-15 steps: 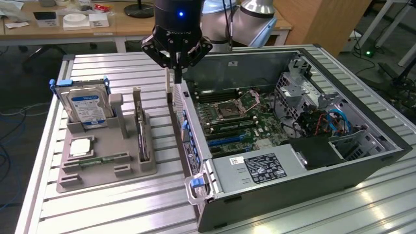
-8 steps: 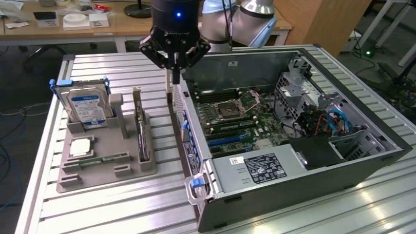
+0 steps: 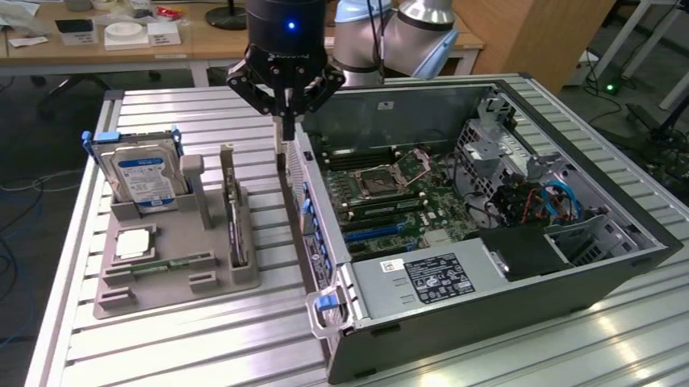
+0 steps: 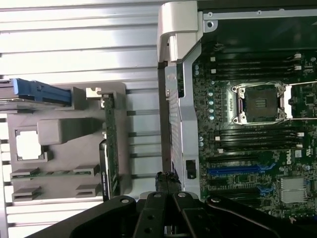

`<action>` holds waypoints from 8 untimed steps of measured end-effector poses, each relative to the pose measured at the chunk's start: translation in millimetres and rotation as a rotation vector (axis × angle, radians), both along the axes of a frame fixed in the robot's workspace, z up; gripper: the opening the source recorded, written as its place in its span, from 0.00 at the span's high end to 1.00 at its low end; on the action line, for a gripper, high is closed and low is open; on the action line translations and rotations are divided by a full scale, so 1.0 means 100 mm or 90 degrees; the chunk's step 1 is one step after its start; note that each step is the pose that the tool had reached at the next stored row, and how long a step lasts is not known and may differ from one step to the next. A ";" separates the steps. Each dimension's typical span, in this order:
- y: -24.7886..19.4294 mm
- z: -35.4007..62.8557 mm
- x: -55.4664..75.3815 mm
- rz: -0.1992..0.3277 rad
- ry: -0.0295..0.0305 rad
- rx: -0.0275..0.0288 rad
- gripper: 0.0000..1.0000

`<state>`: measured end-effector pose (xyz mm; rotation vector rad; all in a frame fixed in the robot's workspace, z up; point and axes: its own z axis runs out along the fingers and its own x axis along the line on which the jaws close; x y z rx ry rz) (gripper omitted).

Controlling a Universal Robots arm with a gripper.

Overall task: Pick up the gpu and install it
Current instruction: 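Reach for the gpu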

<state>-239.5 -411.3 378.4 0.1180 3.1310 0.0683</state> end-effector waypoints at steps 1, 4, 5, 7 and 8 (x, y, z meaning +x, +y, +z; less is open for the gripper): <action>-0.002 -0.001 -0.01 0.000 0.0000 0.0000 0.89; -0.006 -0.003 -0.02 0.000 0.0000 0.0000 0.89; -0.008 -0.004 -0.03 0.000 0.0001 0.0000 0.89; -0.011 -0.005 -0.04 0.000 0.0001 0.0000 0.89; -0.013 -0.006 -0.05 0.000 0.0001 0.0000 0.89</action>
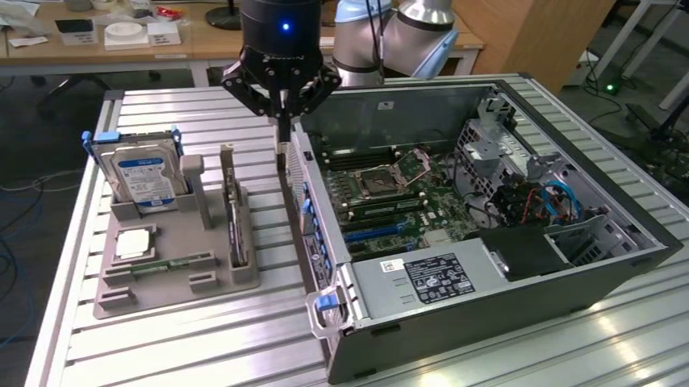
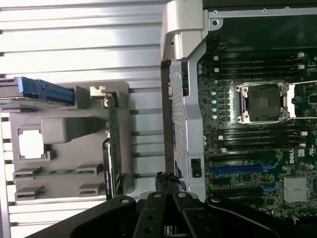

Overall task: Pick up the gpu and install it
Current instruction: 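Reach for the gpu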

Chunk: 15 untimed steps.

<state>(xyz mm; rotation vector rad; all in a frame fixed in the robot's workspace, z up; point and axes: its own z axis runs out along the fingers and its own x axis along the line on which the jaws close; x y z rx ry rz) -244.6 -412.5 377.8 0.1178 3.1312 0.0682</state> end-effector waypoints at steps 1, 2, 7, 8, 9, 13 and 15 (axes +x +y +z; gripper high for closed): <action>-0.001 -0.001 -0.01 0.000 0.0000 0.0000 0.89; -0.003 -0.002 -0.01 0.000 0.0000 0.0000 0.89; -0.010 -0.006 -0.04 0.000 0.0001 0.0000 0.89; -0.011 -0.006 -0.05 0.000 0.0001 0.0000 0.89; -0.013 -0.007 -0.06 0.000 0.0002 0.0000 0.89; -0.018 -0.010 -0.08 0.000 0.0003 0.0000 0.89; -0.021 -0.012 -0.09 0.000 0.0003 0.0000 0.89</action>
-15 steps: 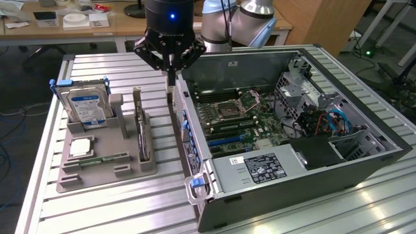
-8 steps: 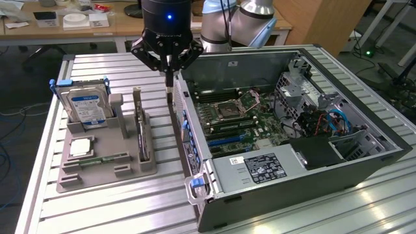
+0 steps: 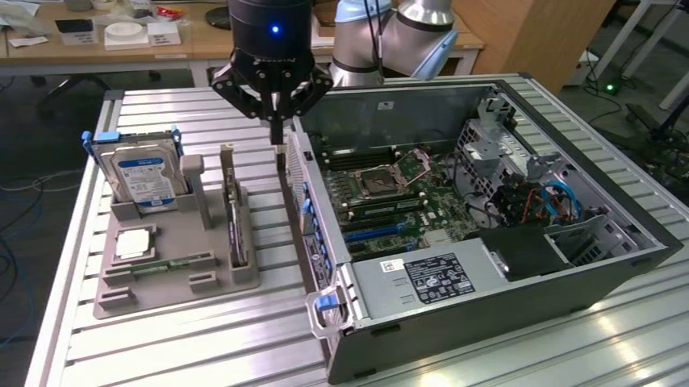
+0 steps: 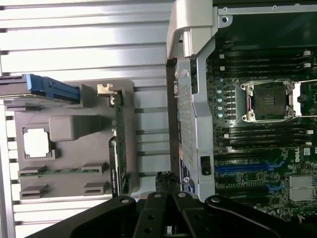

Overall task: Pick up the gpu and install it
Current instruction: 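Reach for the gpu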

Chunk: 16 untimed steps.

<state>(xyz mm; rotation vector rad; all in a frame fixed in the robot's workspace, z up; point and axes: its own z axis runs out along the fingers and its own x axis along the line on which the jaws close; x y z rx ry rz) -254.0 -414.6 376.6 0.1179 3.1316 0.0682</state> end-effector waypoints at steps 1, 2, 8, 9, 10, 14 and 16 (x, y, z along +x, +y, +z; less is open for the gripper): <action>-0.001 -0.001 -0.01 0.000 0.0000 0.0000 0.89; -0.002 -0.002 -0.01 0.000 0.0001 0.0000 0.89; -0.009 -0.006 -0.04 0.000 0.0004 0.0000 0.89; -0.010 -0.007 -0.05 0.000 0.0004 0.0000 0.89; -0.011 -0.008 -0.05 0.000 0.0005 0.0000 0.89; -0.016 -0.012 -0.07 0.000 0.0008 0.0000 0.89; -0.018 -0.013 -0.08 0.000 0.0009 0.0000 0.89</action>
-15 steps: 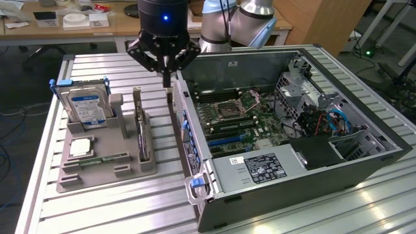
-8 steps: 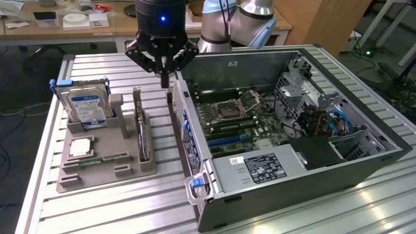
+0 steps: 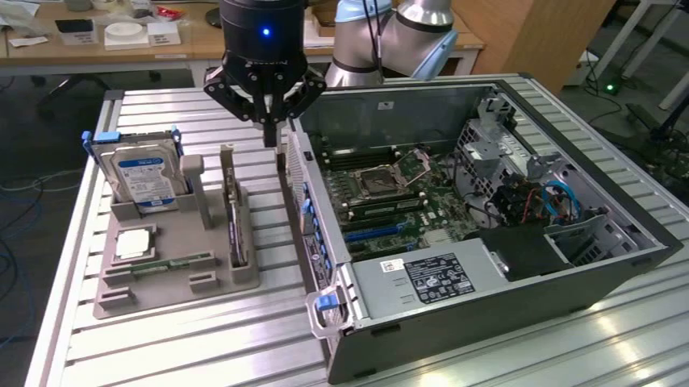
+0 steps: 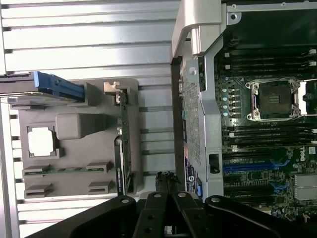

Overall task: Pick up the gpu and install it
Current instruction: 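Reach for the gpu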

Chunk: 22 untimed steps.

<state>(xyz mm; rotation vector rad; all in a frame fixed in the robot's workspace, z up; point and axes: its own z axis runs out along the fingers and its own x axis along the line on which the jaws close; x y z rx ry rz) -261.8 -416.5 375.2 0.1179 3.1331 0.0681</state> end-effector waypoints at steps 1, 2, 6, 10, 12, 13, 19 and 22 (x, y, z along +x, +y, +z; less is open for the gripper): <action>-0.001 -0.001 0.00 0.000 0.0001 0.0000 0.89; -0.003 -0.002 -0.01 0.000 0.0001 0.0000 0.89; -0.009 -0.005 -0.03 0.000 0.0003 0.0000 0.89; -0.015 -0.009 -0.05 0.000 0.0005 0.0000 0.89; -0.018 -0.010 -0.06 0.000 0.0006 0.0001 0.89; -0.019 -0.011 -0.06 0.000 0.0006 0.0000 0.89; -0.027 -0.016 -0.09 0.000 0.0009 0.0000 0.89; -0.032 -0.019 -0.11 0.000 0.0011 0.0000 0.89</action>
